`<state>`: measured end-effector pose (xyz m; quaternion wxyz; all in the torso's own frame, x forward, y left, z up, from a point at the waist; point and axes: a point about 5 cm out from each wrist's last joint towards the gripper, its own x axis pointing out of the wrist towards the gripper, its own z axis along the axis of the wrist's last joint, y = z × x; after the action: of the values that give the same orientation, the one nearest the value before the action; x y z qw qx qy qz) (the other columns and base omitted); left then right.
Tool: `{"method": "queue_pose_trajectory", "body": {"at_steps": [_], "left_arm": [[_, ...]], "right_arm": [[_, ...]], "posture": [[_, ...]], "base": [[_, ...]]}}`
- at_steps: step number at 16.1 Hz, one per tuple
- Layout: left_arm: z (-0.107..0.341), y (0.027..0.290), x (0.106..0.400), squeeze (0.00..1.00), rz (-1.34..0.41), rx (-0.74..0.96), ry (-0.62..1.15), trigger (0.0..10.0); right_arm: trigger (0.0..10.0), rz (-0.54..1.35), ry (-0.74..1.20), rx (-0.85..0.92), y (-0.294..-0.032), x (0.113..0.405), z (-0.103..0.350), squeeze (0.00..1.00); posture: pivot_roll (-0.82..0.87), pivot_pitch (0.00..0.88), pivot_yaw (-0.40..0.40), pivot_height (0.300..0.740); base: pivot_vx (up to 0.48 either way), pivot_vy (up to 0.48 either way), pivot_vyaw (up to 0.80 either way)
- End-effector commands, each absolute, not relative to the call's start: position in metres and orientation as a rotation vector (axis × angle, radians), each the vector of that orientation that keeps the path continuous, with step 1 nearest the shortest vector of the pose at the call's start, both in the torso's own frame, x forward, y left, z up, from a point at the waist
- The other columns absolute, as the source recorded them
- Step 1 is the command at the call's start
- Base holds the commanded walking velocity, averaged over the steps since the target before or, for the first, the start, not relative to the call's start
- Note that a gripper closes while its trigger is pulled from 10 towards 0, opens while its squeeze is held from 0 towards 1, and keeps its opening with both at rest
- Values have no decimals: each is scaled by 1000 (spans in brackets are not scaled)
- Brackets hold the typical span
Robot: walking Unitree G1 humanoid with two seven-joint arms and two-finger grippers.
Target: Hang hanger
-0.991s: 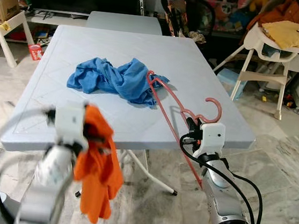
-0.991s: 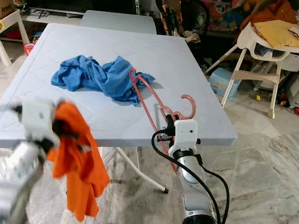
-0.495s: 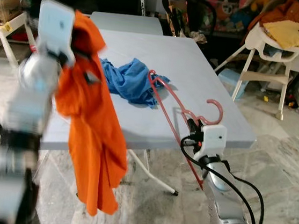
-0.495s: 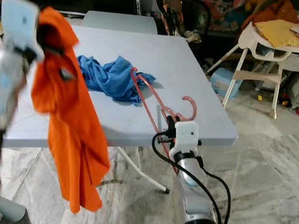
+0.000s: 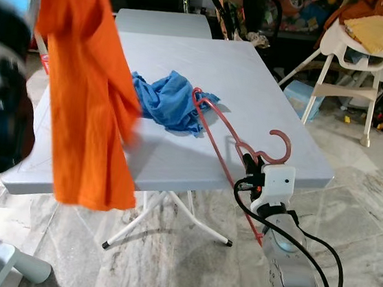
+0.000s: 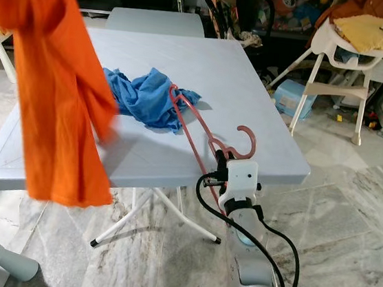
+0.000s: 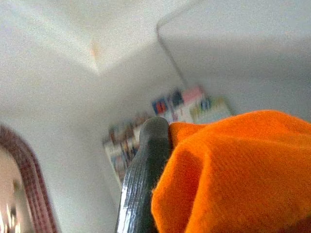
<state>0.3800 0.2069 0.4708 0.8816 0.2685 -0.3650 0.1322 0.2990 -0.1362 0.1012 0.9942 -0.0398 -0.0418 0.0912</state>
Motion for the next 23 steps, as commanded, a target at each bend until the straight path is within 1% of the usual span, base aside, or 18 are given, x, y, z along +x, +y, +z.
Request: {"method": "queue_pose_trajectory", "body": {"at_steps": [1, 2, 3, 4, 5, 6, 7, 8, 10, 13, 14, 15, 18, 19, 20, 21, 22, 23], "left_arm": [[480, 206, 375, 0, 303, 575, -821, 10000], [476, 207, 375, 0, 304, 572, -831, 10000], [459, 210, 380, 0, 287, 578, -813, 10000], [415, 215, 392, 0, 248, 605, -747, 10000], [415, 215, 392, 0, 248, 605, -747, 10000], [361, 224, 399, 0, 225, 617, -651, 10000], [324, 231, 400, 0, 225, 601, -574, 10000], [254, 243, 394, 0, 231, 565, -422, 10000], [189, 255, 376, 0, 257, 527, -279, 10000], [135, 266, 348, 0, 305, 464, -169, 10000], [117, 261, 338, 0, 281, 404, -138, 10000], [109, 256, 334, 1000, 255, 365, -123, 10000], [97, 248, 323, 1000, 211, 294, -112, 10000], [101, 249, 321, 1000, 212, 293, -129, 10000], [119, 253, 320, 1000, 224, 305, -185, 10000], [119, 253, 320, 1000, 224, 305, -185, 10000], [133, 252, 312, 1000, 172, 343, -195, 10000], [131, 253, 307, 1000, 169, 318, -148, 10000]], "right_arm": [[10000, 179, -28, -88, -136, 295, 92, 0], [10000, 178, -26, -87, -137, 294, 91, 0], [10000, 178, -21, -87, -136, 292, 90, 0], [10000, 185, -15, -88, -135, 290, 89, 0], [10000, 185, -15, -88, -135, 290, 89, 0], [10000, 189, -8, -89, -135, 289, 88, 0], [10000, 196, -5, -92, -135, 289, 88, 0], [10000, 212, 0, -96, -135, 290, 88, 0], [10000, 228, 3, -102, -134, 292, 89, 0], [10000, 256, 9, -107, -131, 294, 89, 0], [10000, 271, 11, -107, -128, 296, 89, 0], [10000, 277, 12, -106, -126, 297, 89, 0], [10000, 291, 17, -103, -122, 298, 88, 0], [10000, 298, 19, -101, -121, 299, 88, 0], [10000, 319, 19, -105, -119, 299, 88, 0], [10000, 319, 19, -105, -119, 299, 88, 0], [10000, 326, 21, -116, -121, 300, 87, 0], [10000, 326, 21, -118, -122, 302, 87, 0]], "posture": [[-78, 30, 37, 740], [-79, 31, 36, 740], [-82, 31, 35, 740], [-81, 32, 29, 740], [-81, 32, 29, 740], [-78, 35, 17, 740], [-74, 36, 10, 740], [-71, 36, -13, 740], [-61, 35, -27, 740], [-34, 29, -47, 740], [-27, 28, -50, 740], [-18, 27, -53, 740], [1, 25, -58, 740], [10, 24, -61, 740], [13, 23, -59, 740], [13, 23, -59, 740], [25, 21, -62, 740], [27, 20, -63, 740]], "base": [[0, 0, 0], [0, 0, 0], [0, 0, 0], [0, 0, 0], [0, 0, 0], [0, 0, 0], [0, 0, 0], [0, 0, 0], [0, 0, 0], [0, 0, 0], [0, 0, 0], [0, 0, 0], [0, 0, 0], [0, 0, 0], [0, 0, 0], [0, 0, 0], [0, 0, 0], [0, 0, 0]]}}
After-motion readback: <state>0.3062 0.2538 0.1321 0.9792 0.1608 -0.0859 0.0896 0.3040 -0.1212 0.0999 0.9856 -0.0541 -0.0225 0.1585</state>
